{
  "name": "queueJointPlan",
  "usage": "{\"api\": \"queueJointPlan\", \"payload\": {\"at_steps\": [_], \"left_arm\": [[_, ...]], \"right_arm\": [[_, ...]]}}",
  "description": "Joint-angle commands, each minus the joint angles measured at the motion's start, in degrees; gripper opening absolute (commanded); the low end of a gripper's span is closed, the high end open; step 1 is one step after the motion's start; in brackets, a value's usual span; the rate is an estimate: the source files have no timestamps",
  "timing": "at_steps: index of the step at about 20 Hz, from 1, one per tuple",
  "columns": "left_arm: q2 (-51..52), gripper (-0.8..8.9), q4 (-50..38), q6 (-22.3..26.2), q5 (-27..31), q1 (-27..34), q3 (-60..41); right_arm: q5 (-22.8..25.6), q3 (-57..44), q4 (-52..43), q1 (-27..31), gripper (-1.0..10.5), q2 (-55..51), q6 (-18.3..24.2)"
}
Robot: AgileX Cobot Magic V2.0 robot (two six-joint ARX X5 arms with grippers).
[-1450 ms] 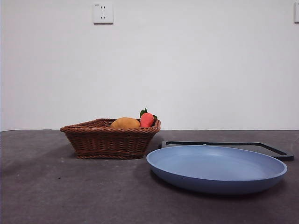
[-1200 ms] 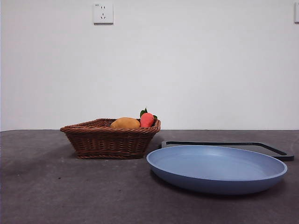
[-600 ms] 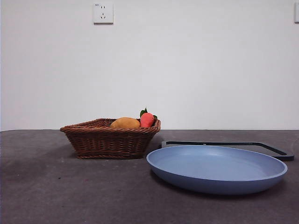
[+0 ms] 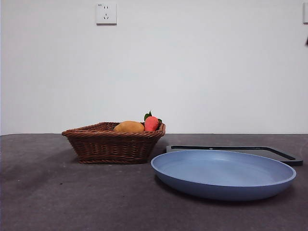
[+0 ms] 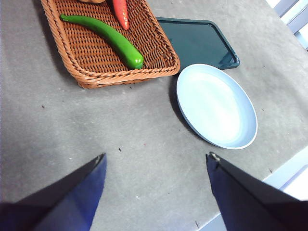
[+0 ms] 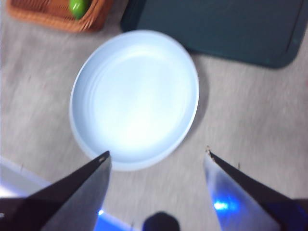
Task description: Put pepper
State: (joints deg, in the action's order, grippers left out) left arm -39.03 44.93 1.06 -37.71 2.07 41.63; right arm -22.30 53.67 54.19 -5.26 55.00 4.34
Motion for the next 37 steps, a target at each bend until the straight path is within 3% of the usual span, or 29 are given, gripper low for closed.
{"api": "queueJointPlan", "payload": {"at_steps": [1, 11, 15, 19, 23, 28, 30, 37], "left_arm": [[-0.2, 3.65, -0.3, 0.2, -0.2, -0.2, 0.9], [-0.2, 3.65, -0.3, 0.2, -0.2, -0.2, 0.9], [-0.2, 3.65, -0.3, 0.2, -0.2, -0.2, 0.9], [-0.2, 3.65, -0.3, 0.2, -0.2, -0.2, 0.9], [-0.2, 3.65, -0.3, 0.2, -0.2, -0.2, 0.9], [-0.2, 3.65, -0.8, -1.9, 0.7, -0.6, 1.1], [-0.2, 3.65, -1.1, -2.7, 5.0, -1.8, 2.4], [-10.7, 3.65, -5.2, -9.1, 12.9, -9.5, 12.5]], "right_arm": [[0.1, 1.0, -3.8, -0.5, 3.4, 5.2, -2.4], [0.7, 1.0, -16.2, -3.6, 3.4, 30.4, -2.4], [3.3, 1.0, -18.9, -5.0, 3.3, 36.3, -1.7], [3.3, 1.0, -19.8, -6.2, 2.5, 39.9, -1.7], [3.3, 1.0, -19.8, -6.4, 0.0, 40.3, -1.9], [3.1, 1.0, -19.2, -6.3, 0.1, 39.5, -3.9], [3.1, 1.0, -18.1, -6.3, 0.1, 37.3, -4.4], [3.3, 1.0, -13.2, -4.4, 0.1, 19.1, -5.4]]}}
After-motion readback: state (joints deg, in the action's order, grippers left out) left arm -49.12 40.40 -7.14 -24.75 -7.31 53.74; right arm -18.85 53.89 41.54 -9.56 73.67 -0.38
